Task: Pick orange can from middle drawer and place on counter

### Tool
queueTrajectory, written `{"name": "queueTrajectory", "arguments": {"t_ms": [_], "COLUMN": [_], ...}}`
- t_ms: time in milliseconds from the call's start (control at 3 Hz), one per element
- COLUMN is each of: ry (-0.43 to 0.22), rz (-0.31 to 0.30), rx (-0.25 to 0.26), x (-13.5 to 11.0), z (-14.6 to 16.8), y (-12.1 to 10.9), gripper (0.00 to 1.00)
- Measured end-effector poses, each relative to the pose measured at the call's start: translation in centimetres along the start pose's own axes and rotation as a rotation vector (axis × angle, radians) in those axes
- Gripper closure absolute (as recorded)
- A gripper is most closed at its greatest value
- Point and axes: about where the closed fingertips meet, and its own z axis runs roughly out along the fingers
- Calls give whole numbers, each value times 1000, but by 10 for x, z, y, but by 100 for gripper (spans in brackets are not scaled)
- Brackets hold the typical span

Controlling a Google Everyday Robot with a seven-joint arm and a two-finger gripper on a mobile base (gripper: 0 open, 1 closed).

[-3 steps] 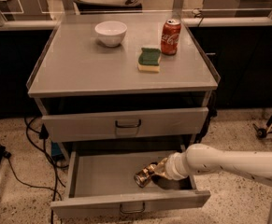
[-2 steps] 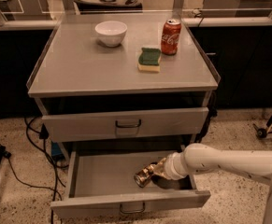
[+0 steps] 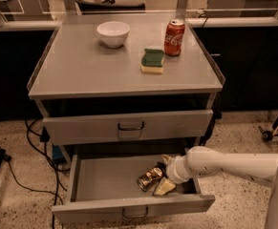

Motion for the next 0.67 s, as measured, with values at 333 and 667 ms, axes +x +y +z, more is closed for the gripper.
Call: {"name": "queueTrajectory", "arguments": {"t_ms": [333,667], "ry": [-8,-25], "rz": [-4,-5], "rx": [-5,-12], "x": [-2,-5], "z": [7,21], "y": [-1,-5], "gripper": [0,0]}}
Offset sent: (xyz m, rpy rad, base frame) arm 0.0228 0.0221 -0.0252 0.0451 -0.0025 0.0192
